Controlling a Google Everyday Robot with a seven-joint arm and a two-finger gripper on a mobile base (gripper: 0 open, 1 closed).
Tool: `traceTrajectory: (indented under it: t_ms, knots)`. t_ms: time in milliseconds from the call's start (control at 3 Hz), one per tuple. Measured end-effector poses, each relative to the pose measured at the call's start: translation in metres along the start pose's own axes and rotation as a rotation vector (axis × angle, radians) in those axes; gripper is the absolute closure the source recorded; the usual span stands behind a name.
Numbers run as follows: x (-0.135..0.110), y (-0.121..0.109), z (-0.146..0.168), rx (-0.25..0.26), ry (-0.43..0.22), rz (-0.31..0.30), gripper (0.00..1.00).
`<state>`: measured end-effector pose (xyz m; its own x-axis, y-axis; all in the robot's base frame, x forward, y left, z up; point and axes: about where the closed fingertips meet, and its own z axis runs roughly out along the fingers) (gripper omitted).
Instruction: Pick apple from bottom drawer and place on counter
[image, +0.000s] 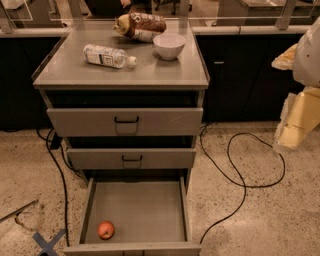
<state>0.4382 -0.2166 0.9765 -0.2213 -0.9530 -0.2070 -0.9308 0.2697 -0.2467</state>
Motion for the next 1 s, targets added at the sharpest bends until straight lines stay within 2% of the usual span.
traceTrajectory:
  t_ms: [667,1000]
  knots:
    - [-0.001,-0.004,-0.001,0.019,-0.023,0.000,0.00]
    - [-0.004,-0.014,-0.033,0.064,-0.030,-0.033,0.00]
